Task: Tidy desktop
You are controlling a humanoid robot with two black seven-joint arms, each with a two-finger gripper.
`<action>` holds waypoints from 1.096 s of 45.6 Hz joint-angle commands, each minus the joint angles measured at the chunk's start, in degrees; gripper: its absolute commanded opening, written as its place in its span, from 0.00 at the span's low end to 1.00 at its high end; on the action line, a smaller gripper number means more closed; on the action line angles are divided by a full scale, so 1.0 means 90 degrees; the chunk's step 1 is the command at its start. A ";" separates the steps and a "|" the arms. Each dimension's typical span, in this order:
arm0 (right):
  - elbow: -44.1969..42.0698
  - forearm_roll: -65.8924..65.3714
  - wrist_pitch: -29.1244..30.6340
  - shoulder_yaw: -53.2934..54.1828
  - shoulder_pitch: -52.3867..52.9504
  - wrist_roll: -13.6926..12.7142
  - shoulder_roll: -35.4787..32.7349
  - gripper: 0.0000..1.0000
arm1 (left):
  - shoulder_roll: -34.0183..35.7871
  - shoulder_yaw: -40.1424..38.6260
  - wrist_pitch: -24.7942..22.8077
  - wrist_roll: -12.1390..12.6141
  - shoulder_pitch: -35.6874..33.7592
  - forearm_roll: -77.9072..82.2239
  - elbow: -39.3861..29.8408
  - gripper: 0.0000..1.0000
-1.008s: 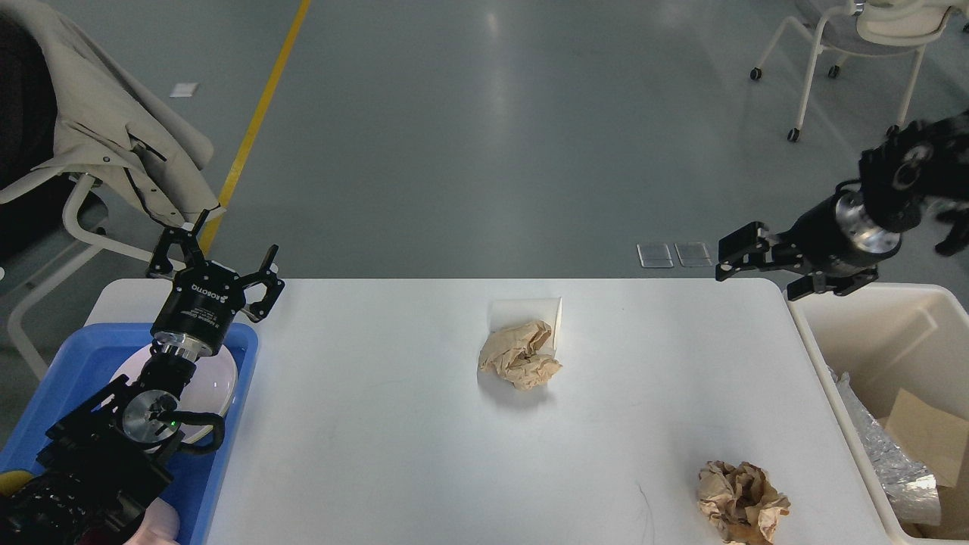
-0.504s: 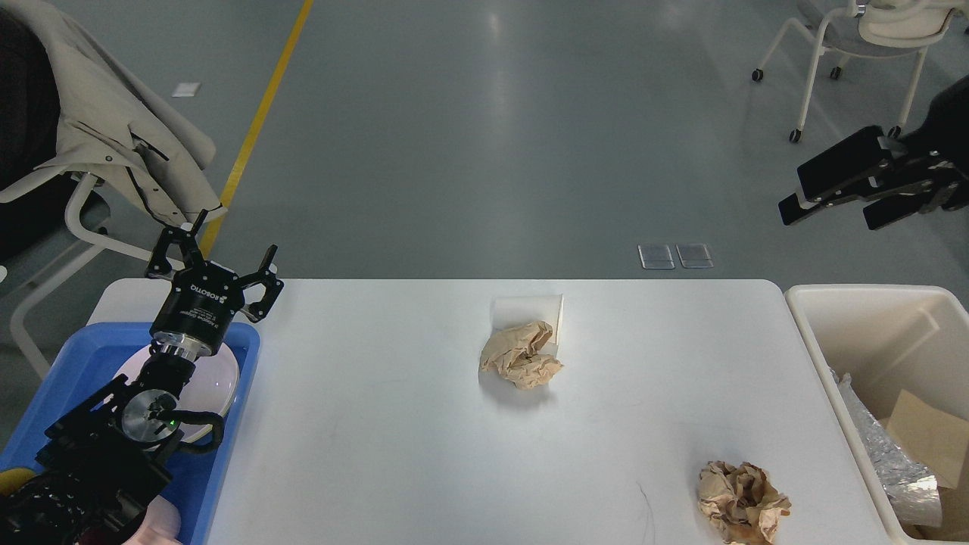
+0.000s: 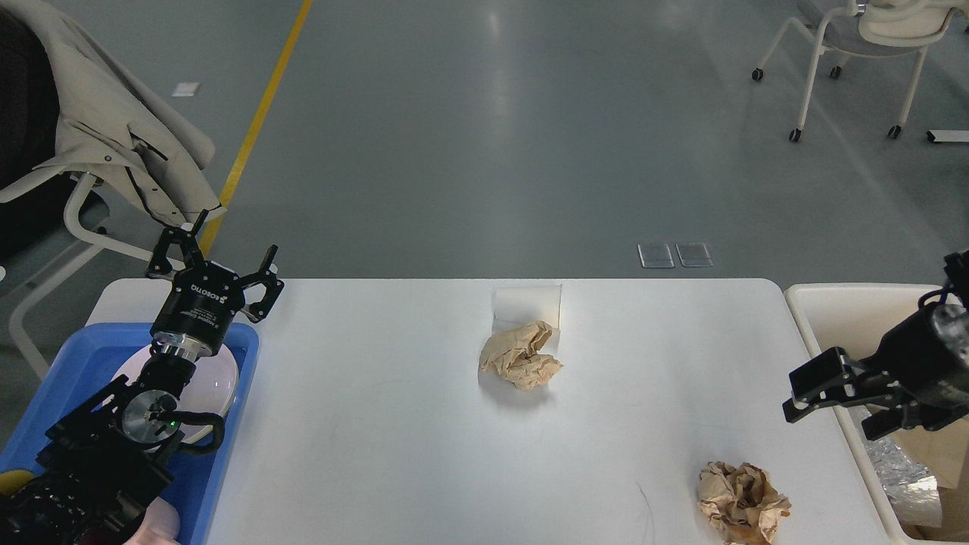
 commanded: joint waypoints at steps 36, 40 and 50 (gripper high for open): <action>-0.1990 0.0074 -0.2785 0.2120 -0.4782 0.0016 0.1706 1.00 | -0.0003 0.0000 -0.0009 -0.0001 -0.0001 0.0000 0.0000 1.00; -0.2029 0.0074 -0.2823 0.2237 -0.4879 0.0036 0.1736 1.00 | -0.0003 0.0000 0.0001 -0.0001 -0.0001 0.0000 0.0000 1.00; -0.2214 0.0084 -0.3243 0.2306 -0.5201 0.0075 0.1990 1.00 | -0.0003 0.0000 0.0001 -0.0001 -0.0001 0.0000 0.0000 1.00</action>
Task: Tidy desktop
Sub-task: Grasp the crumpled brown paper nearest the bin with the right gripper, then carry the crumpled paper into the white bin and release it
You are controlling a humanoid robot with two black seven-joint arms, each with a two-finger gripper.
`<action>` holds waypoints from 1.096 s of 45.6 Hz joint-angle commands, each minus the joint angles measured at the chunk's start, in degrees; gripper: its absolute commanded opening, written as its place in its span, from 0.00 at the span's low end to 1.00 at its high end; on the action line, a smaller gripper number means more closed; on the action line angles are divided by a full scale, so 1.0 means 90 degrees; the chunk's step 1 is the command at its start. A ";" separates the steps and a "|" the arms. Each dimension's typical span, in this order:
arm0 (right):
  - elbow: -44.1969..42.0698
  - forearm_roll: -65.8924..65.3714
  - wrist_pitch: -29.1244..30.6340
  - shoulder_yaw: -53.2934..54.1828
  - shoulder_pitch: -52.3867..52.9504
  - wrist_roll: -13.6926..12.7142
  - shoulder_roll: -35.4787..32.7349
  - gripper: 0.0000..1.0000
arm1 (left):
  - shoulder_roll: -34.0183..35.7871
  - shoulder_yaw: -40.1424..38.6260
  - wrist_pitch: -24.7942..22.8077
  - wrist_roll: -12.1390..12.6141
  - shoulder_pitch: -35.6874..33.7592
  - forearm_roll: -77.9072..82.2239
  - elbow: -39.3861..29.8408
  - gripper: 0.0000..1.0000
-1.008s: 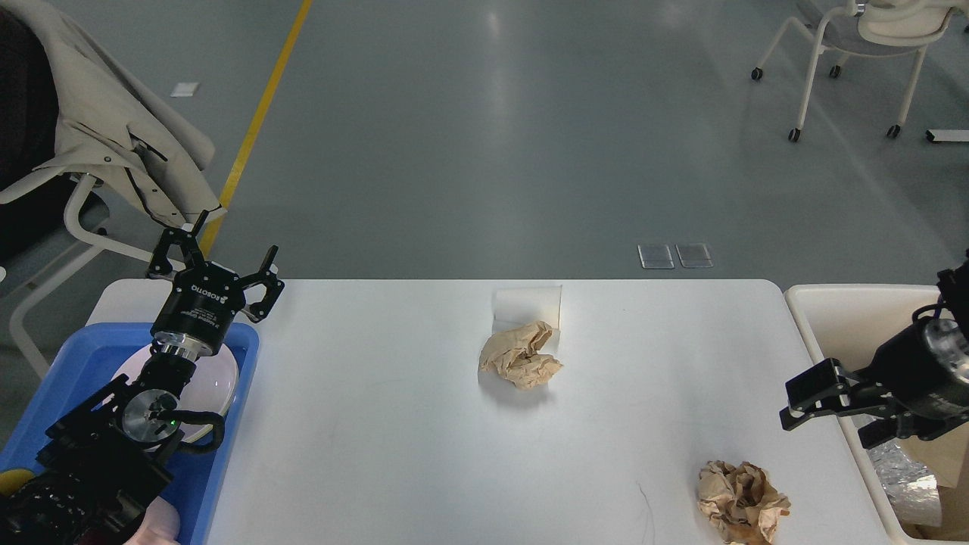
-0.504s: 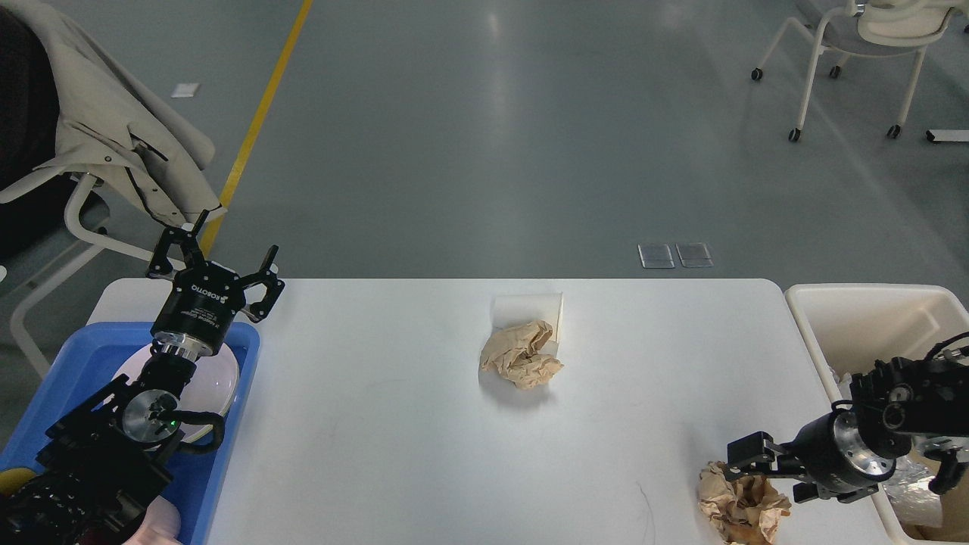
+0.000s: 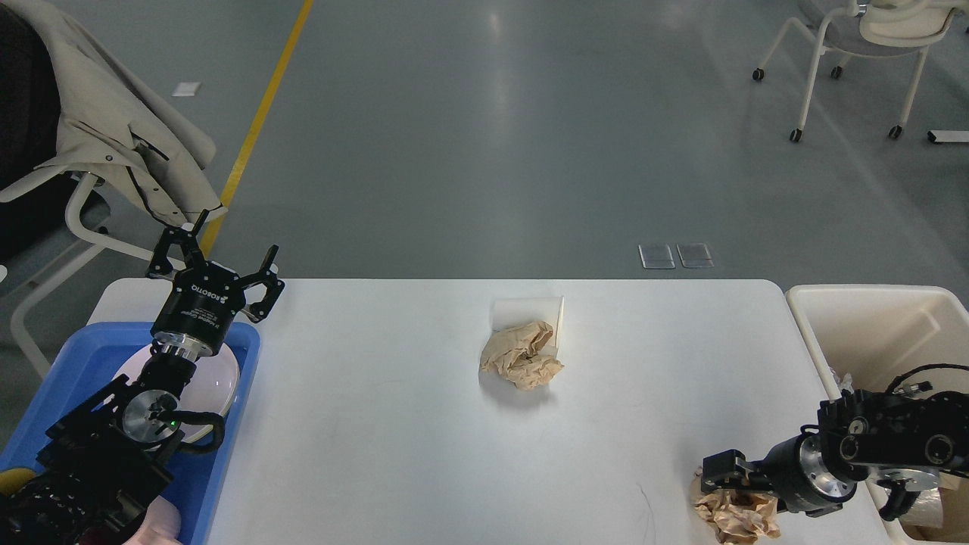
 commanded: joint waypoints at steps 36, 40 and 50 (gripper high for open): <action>0.0756 -0.0068 0.1454 -0.0655 0.2997 0.0432 -0.1473 0.00 | -0.0001 0.0000 0.0007 0.0000 -0.0001 0.0000 0.0000 1.00; 0.0728 -0.0107 0.2566 -0.0879 0.4286 0.0403 -0.1785 0.00 | -0.0001 0.0000 0.0007 0.0000 -0.0001 0.0000 0.0000 1.00; 0.0513 -0.0693 0.4745 -0.1387 0.7587 0.0412 -0.2001 0.00 | -0.0001 0.0000 0.0007 0.0000 -0.0001 0.0000 0.0000 1.00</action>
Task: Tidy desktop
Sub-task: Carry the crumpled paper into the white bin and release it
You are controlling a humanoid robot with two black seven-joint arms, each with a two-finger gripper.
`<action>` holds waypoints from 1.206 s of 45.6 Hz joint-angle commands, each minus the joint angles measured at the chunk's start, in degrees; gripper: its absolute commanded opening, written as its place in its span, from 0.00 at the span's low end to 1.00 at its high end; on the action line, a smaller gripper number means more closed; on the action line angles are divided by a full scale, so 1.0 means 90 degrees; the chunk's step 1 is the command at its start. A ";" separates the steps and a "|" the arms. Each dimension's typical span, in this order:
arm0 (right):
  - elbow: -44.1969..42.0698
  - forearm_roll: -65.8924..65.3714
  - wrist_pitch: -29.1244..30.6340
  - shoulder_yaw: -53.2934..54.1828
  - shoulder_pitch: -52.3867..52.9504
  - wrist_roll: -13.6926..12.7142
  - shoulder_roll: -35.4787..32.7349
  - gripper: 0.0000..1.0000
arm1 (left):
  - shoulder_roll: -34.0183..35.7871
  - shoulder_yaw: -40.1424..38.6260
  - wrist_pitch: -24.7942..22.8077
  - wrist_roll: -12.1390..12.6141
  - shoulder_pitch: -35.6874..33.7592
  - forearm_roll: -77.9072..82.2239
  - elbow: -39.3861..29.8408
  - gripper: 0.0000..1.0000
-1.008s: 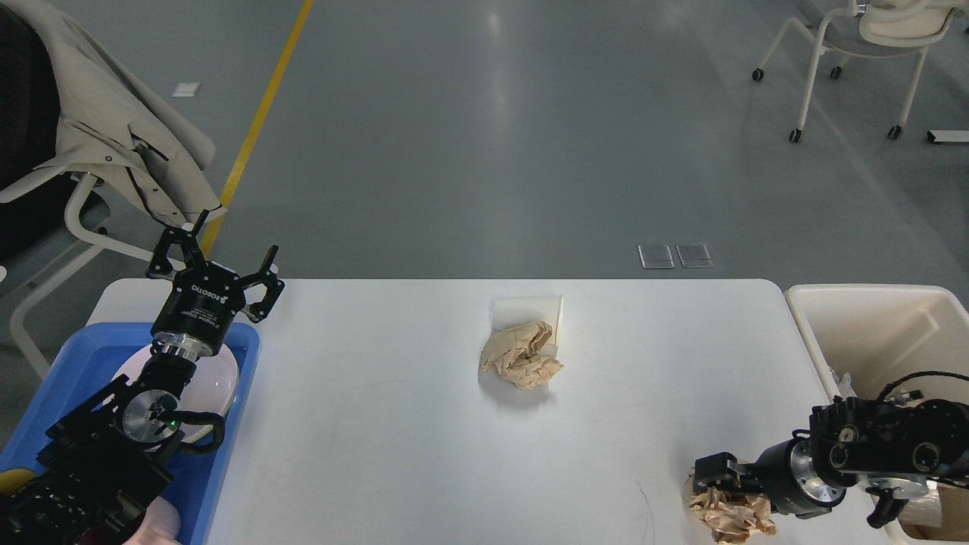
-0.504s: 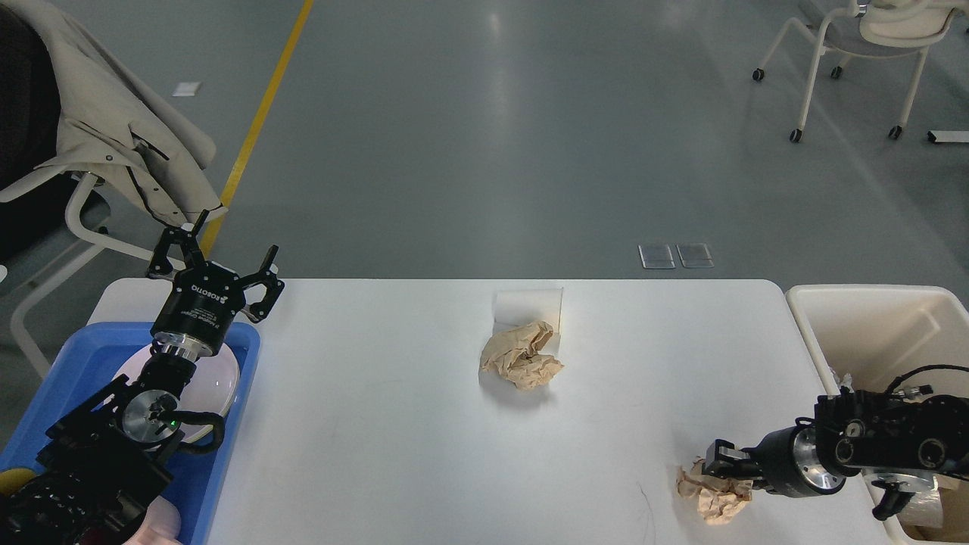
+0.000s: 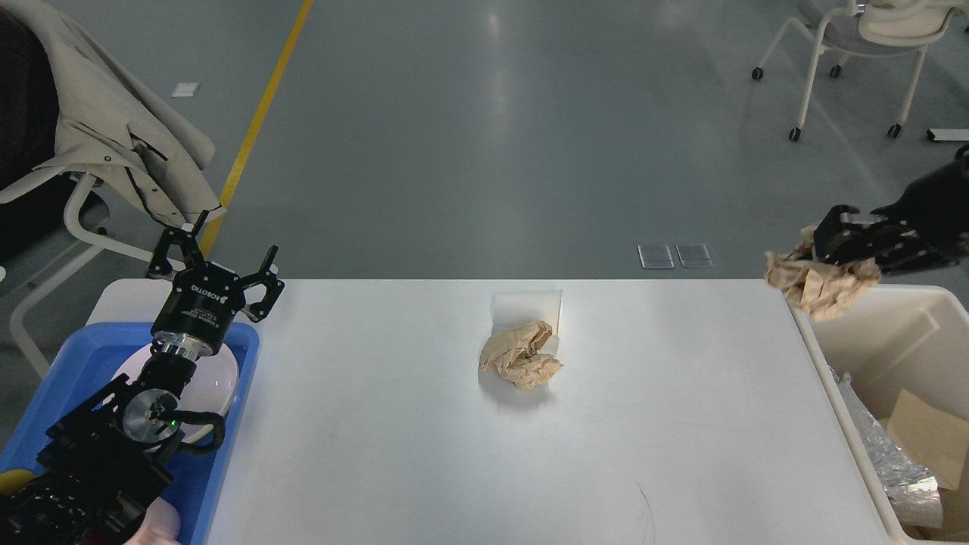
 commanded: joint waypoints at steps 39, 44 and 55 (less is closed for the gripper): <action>-0.4250 -0.0764 -0.4032 -0.0998 -0.4356 0.0592 0.0597 0.00 | 0.0001 0.0000 0.0001 0.0000 0.0001 0.0000 0.0000 1.00; -0.5285 0.0426 -0.4523 -0.0286 -0.6280 0.0612 0.1300 0.00 | 0.0001 0.0000 0.0001 -0.0010 0.0001 0.0000 0.0000 1.00; -0.6518 0.0985 -0.4640 0.0525 -0.7485 0.0602 0.2307 0.23 | 0.0001 0.0000 0.0001 -0.0010 0.0001 0.0000 0.0000 1.00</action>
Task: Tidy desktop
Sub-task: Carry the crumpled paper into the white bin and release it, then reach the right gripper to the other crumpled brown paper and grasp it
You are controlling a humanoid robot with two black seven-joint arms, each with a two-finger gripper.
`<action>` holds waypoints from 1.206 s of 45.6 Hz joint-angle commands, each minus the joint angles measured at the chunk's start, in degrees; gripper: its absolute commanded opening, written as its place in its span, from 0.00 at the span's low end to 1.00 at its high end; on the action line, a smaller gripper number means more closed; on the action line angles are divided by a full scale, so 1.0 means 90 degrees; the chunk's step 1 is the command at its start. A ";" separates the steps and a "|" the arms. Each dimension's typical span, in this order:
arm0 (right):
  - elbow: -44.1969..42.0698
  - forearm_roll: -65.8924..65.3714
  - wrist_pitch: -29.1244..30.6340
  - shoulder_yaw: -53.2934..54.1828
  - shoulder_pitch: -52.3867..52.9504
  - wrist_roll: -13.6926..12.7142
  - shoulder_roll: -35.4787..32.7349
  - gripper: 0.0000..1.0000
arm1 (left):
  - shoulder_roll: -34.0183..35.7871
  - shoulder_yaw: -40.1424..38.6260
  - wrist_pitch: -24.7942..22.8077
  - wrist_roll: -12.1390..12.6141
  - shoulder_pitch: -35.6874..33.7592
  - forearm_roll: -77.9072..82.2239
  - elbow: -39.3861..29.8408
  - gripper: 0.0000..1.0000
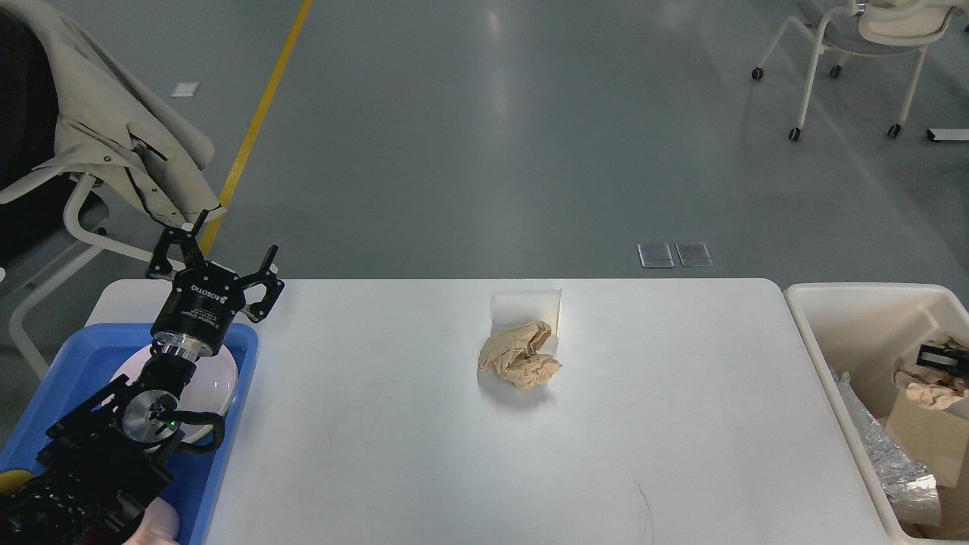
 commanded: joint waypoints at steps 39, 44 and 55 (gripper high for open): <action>0.1356 0.0006 0.0810 -0.0080 0.1721 -0.0059 -0.0506 1.00 | -0.0001 0.0000 0.0001 0.0001 0.0001 0.0000 0.0000 1.00; 0.2625 0.0006 0.2187 -0.0841 0.3791 -0.0059 -0.0644 1.00 | -0.0001 0.0000 0.0001 0.0001 0.0001 0.0000 0.0000 1.00; 0.6502 0.0006 0.3594 -0.2756 0.8449 -0.0078 -0.0566 1.00 | -0.0001 0.0000 0.0001 0.0010 0.0001 0.0000 0.0000 1.00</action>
